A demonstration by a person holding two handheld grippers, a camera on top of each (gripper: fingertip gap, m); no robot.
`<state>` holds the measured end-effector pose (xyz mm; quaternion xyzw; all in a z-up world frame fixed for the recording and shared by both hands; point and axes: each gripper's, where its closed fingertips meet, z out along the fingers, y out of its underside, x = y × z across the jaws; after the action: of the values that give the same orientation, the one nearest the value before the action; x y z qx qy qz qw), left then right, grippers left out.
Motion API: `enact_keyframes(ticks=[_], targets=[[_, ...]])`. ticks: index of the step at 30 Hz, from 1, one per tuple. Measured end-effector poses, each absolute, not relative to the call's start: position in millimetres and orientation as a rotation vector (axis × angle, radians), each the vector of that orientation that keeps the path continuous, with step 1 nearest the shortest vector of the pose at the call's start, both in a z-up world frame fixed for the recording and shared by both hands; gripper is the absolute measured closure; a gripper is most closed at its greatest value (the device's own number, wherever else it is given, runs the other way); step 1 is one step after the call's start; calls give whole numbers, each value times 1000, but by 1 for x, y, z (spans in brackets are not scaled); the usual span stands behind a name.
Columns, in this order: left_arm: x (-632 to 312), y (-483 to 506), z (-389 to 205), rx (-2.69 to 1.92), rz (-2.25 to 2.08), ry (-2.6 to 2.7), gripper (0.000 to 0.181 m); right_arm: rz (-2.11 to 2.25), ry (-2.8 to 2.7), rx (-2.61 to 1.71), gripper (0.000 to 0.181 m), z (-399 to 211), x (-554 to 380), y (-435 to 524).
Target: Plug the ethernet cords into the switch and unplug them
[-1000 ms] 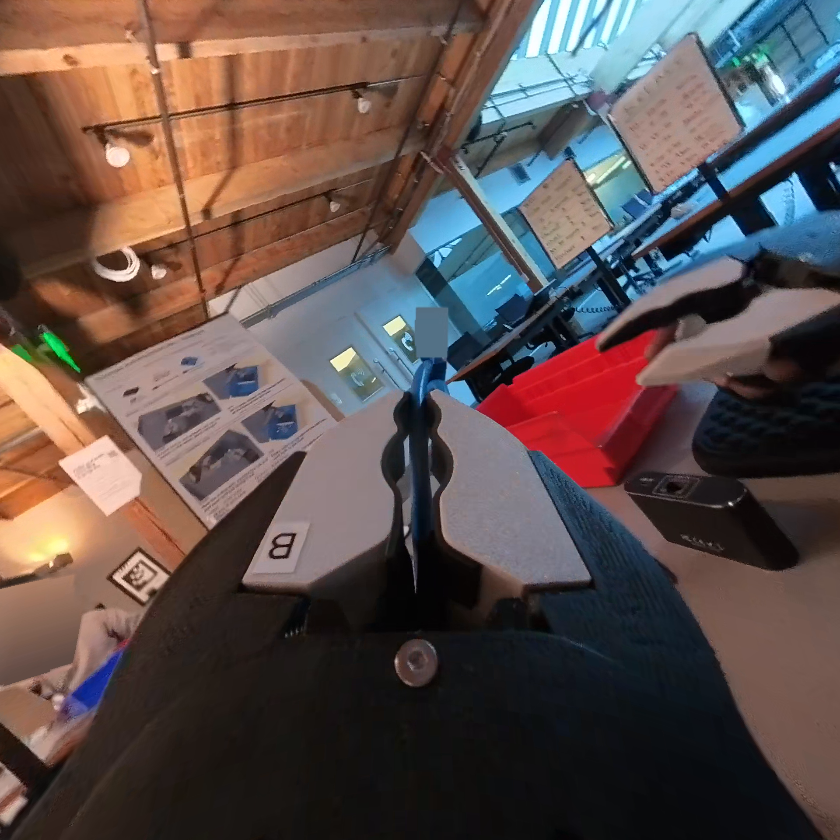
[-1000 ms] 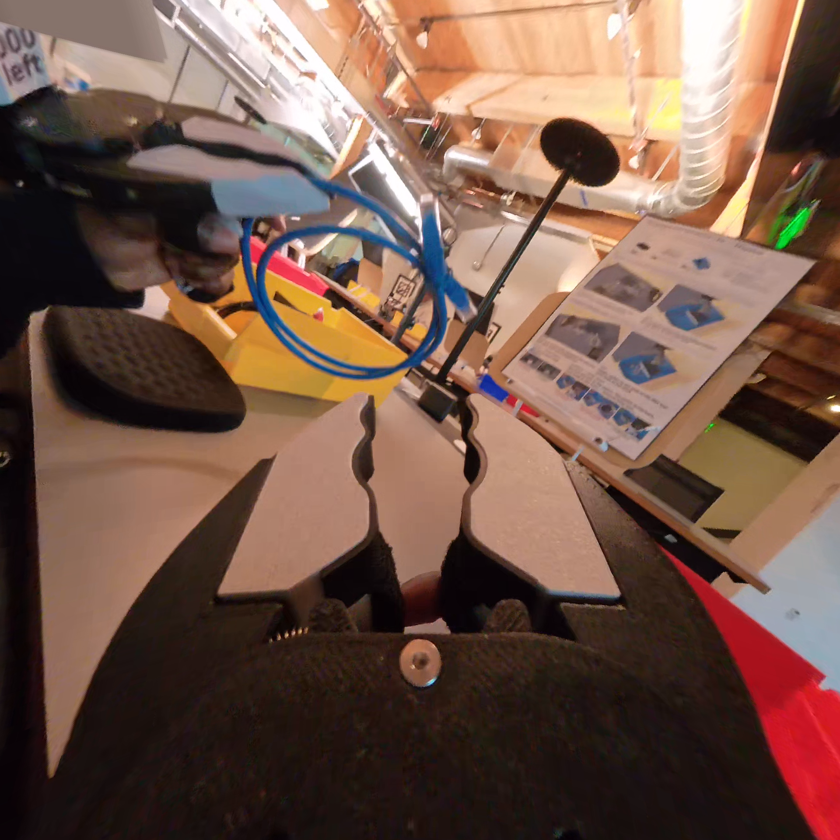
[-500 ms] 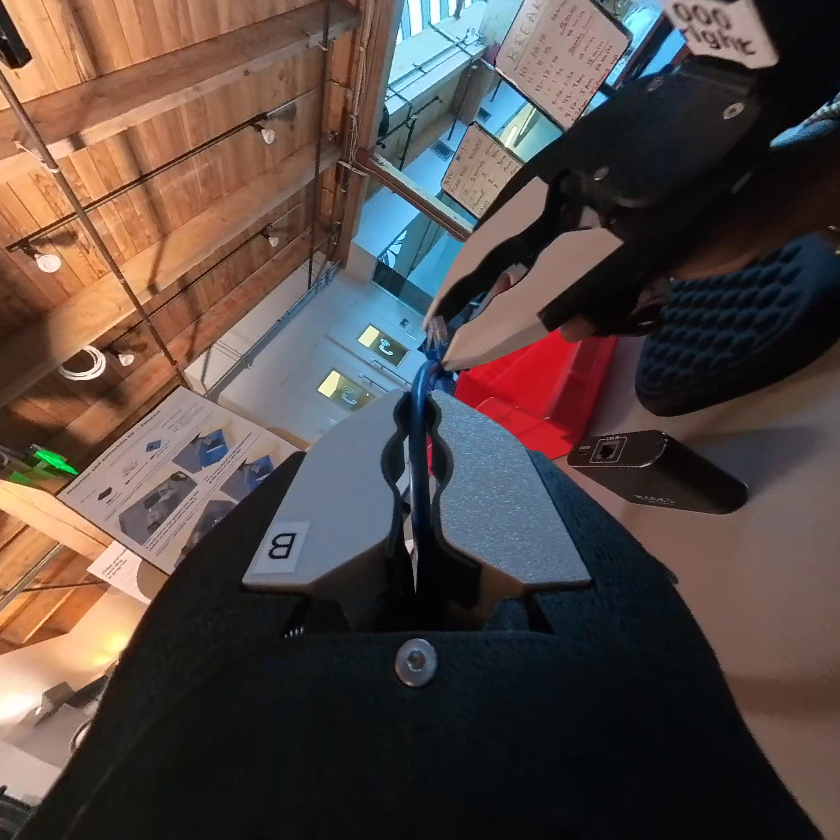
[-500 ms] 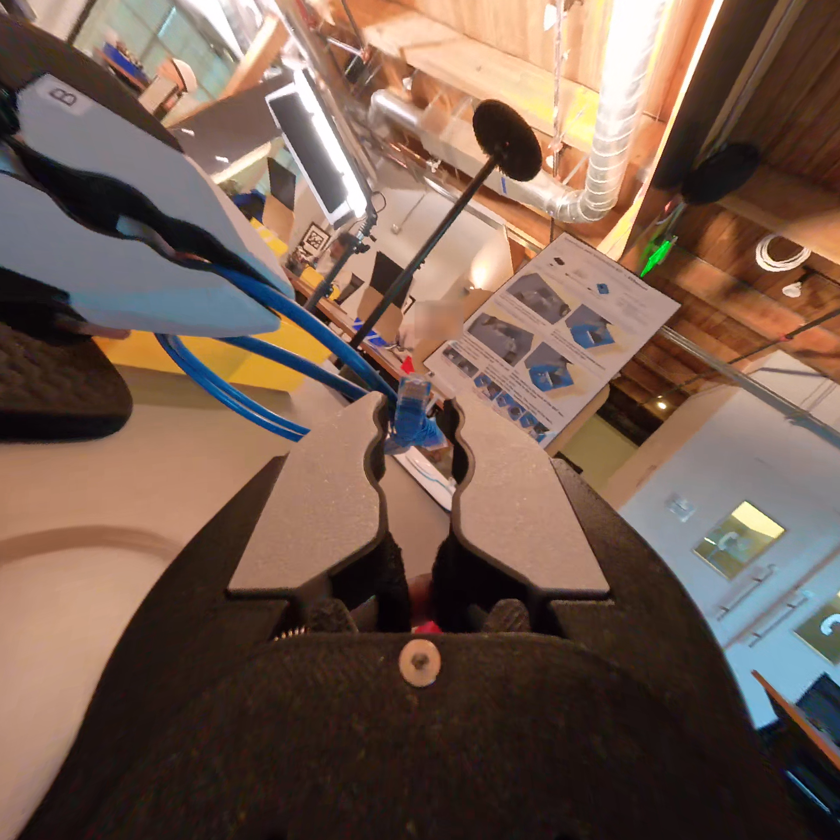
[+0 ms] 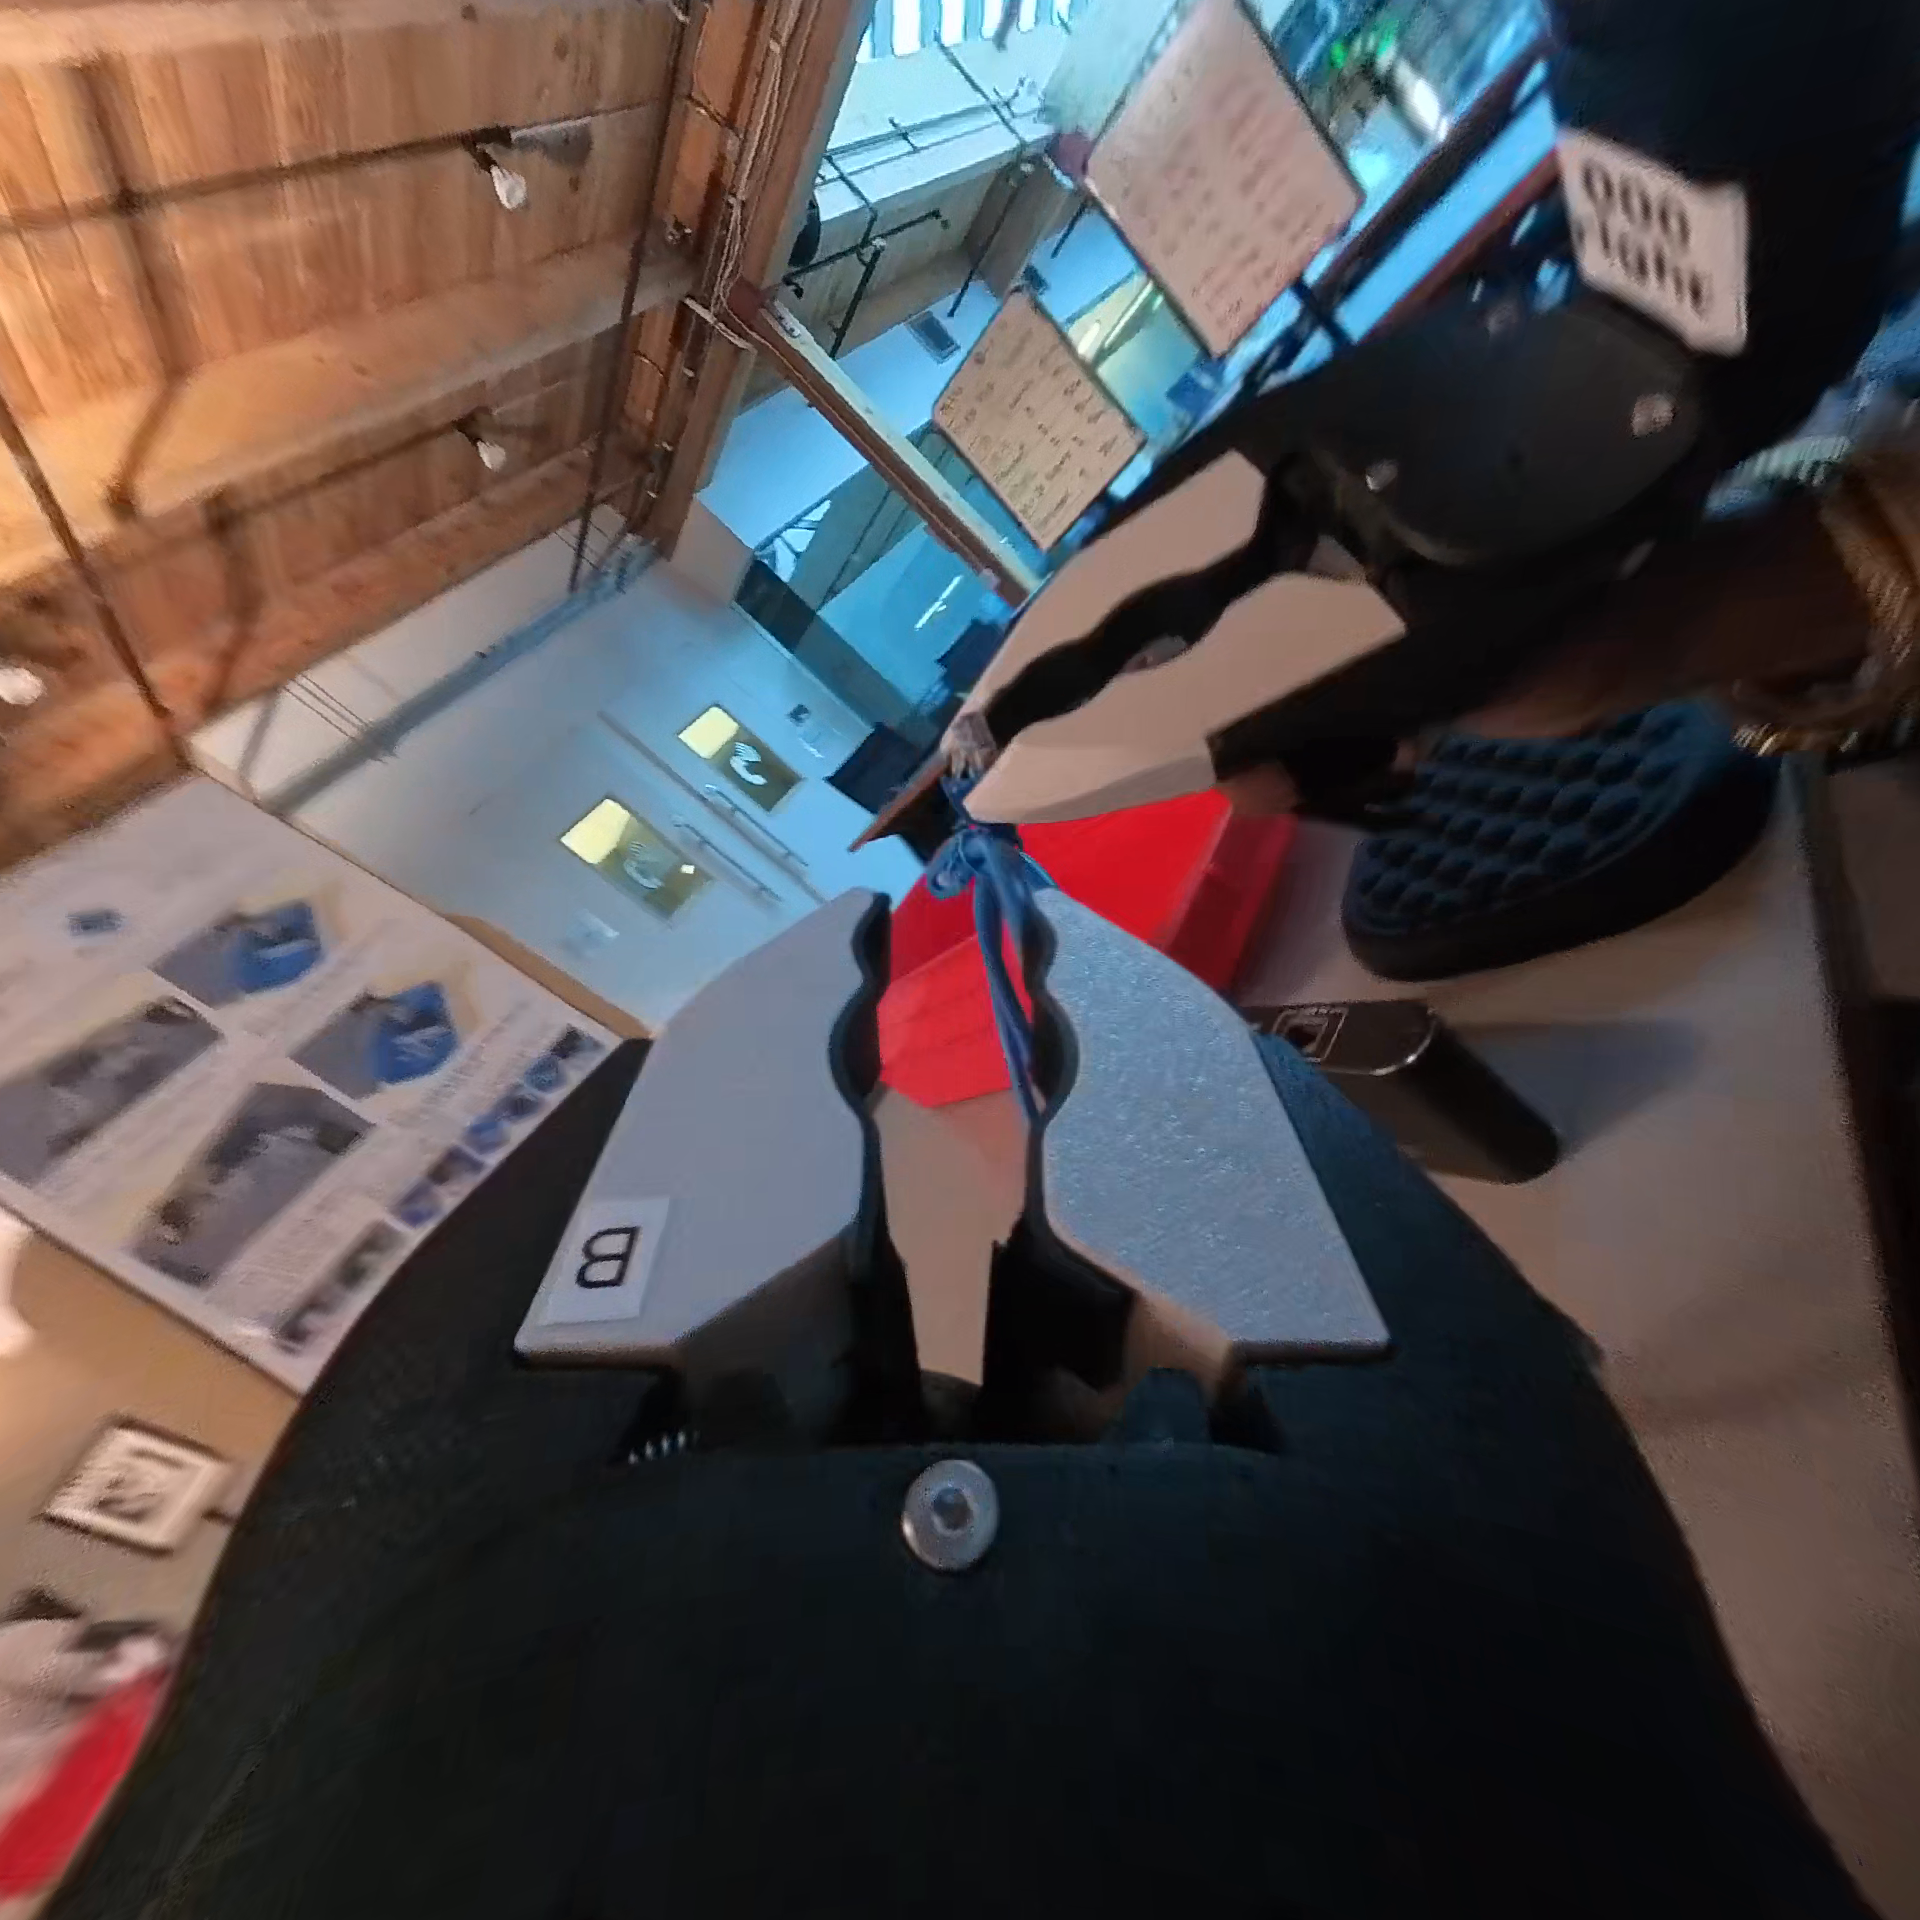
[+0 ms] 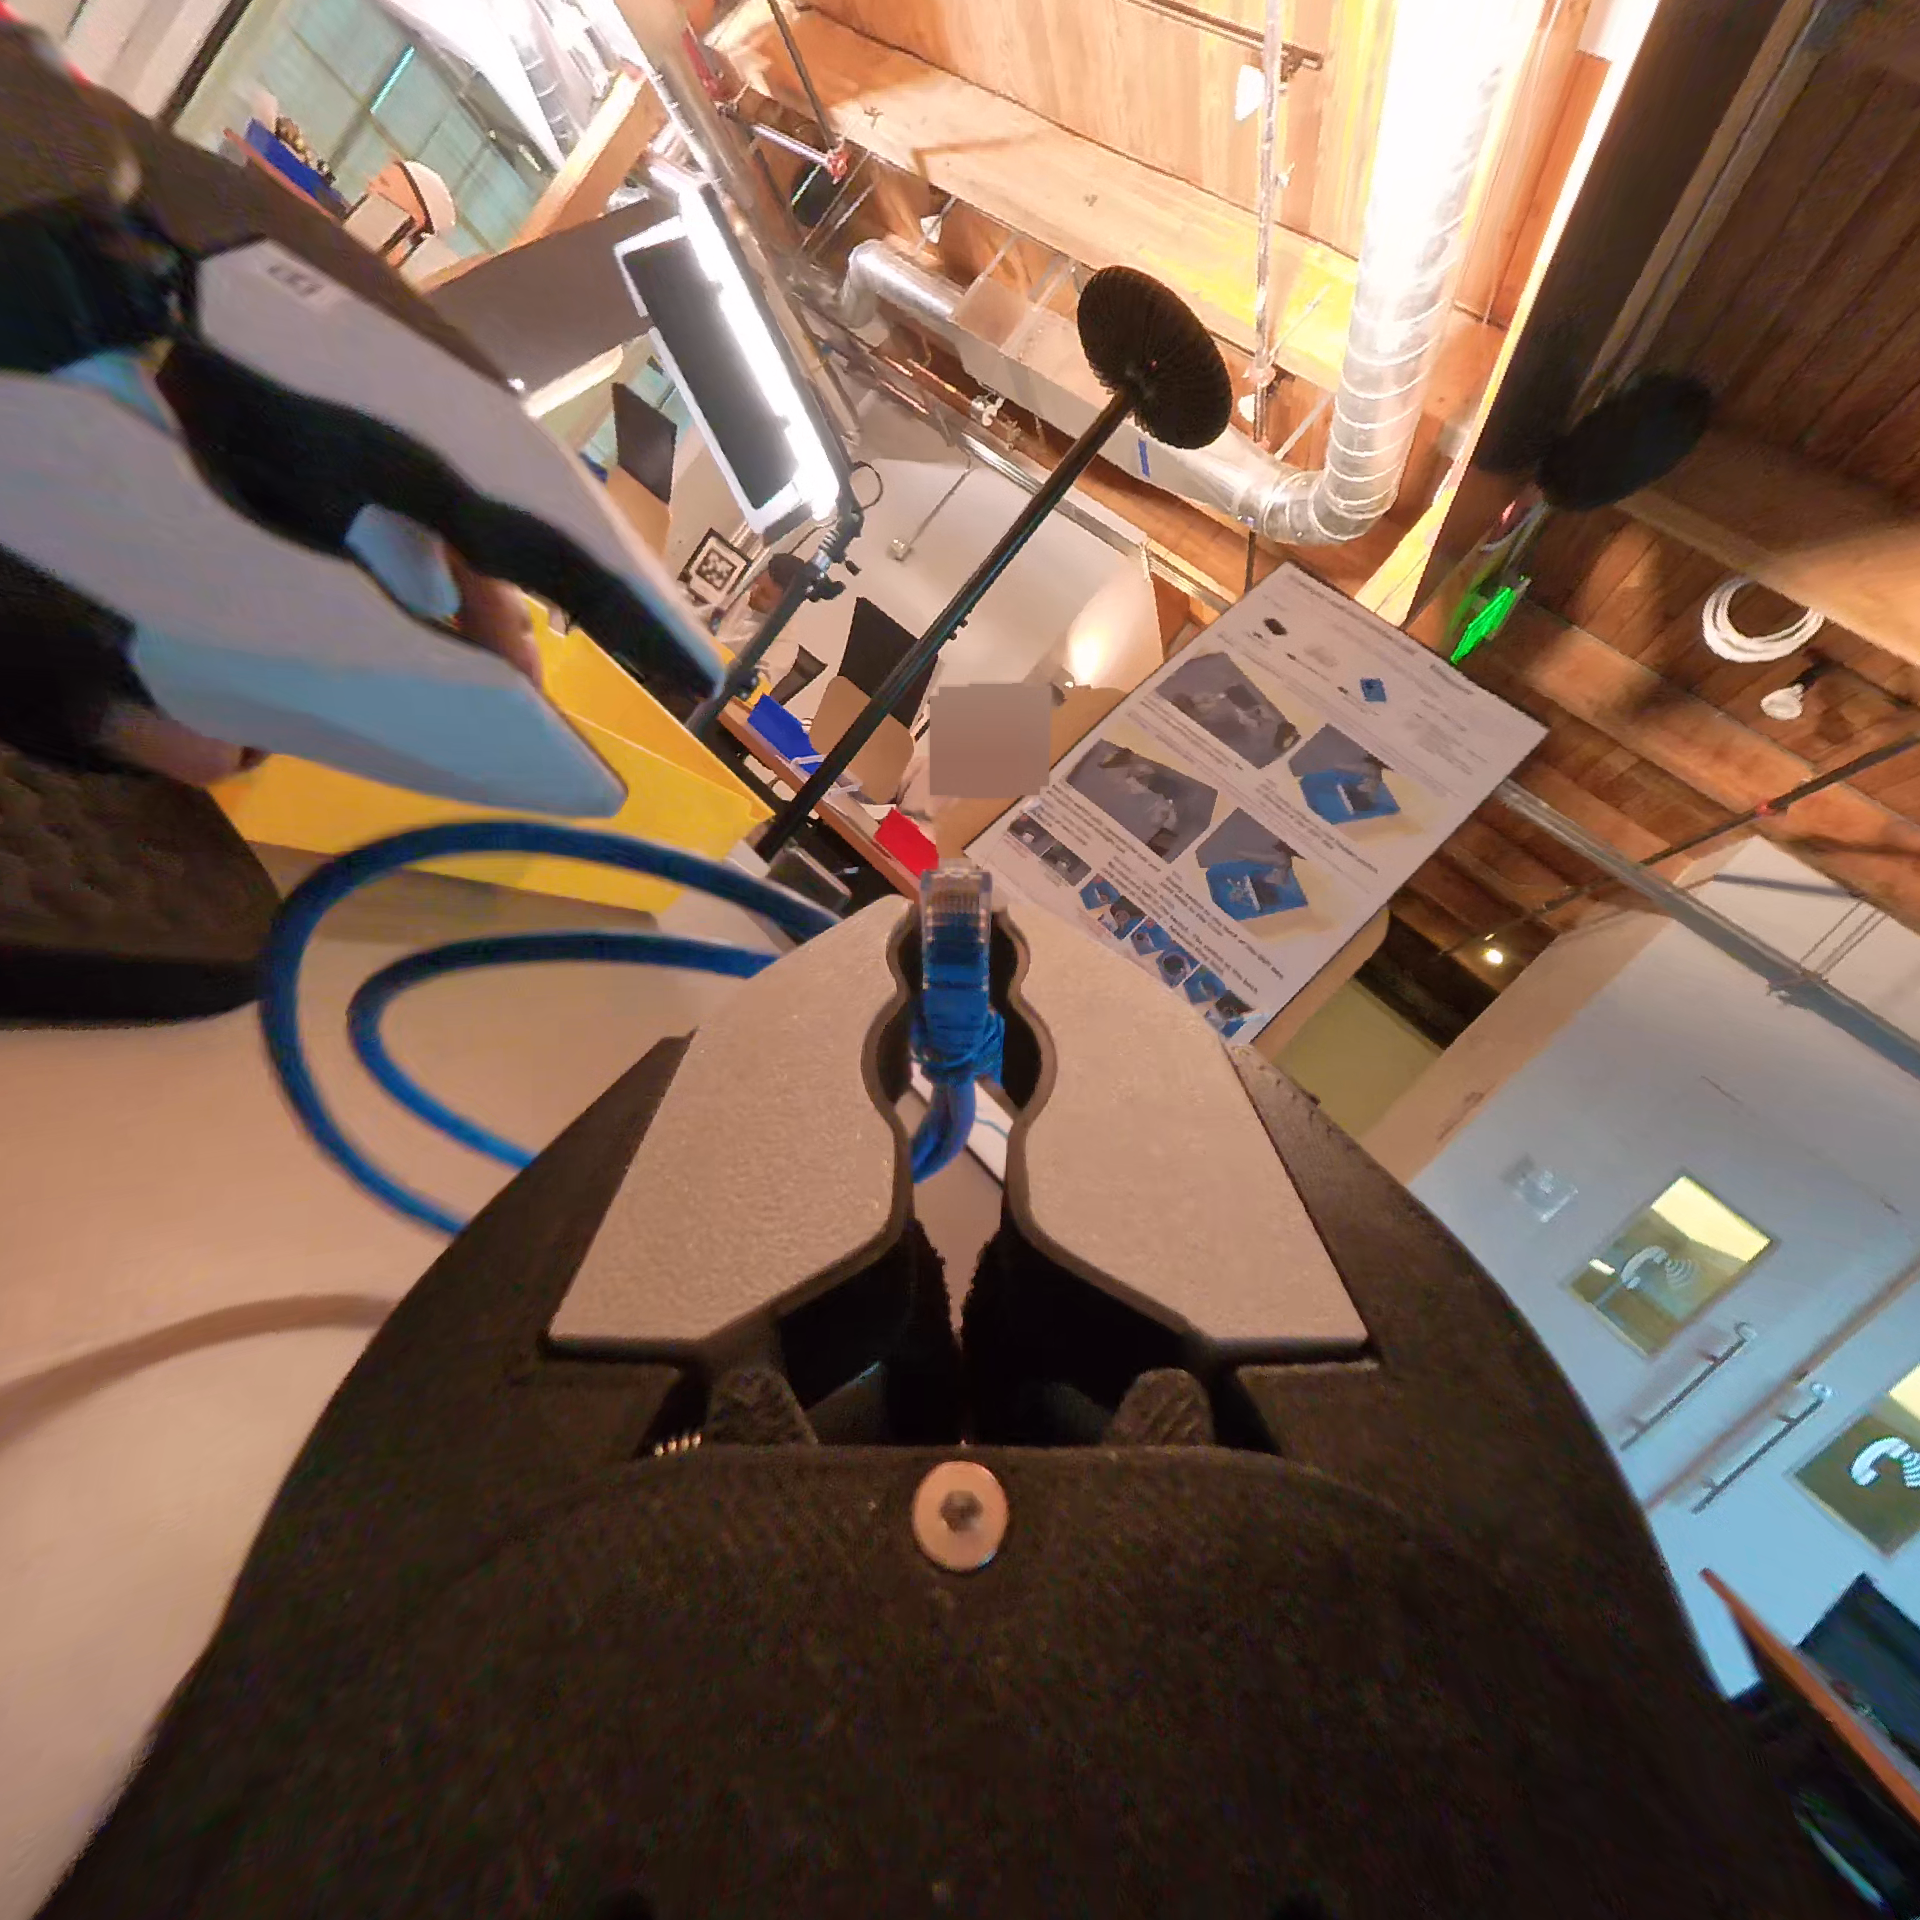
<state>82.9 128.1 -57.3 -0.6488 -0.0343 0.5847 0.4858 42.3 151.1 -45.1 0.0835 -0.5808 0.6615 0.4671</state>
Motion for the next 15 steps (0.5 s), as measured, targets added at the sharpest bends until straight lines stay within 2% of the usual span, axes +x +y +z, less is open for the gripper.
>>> enact_keyframes(ticks=[3,8,15], targets=[[90,121,-49,-1517,1226,-152,146,1562,-1403,247,170,-47,44,140],[94,108,-44,-1488,1019,-249,137,1573,-1320,303,170,-33,59,116],[75,102,-67,-1666,1130,-254,139,1711,-1208,296,169,-15,89,97]])
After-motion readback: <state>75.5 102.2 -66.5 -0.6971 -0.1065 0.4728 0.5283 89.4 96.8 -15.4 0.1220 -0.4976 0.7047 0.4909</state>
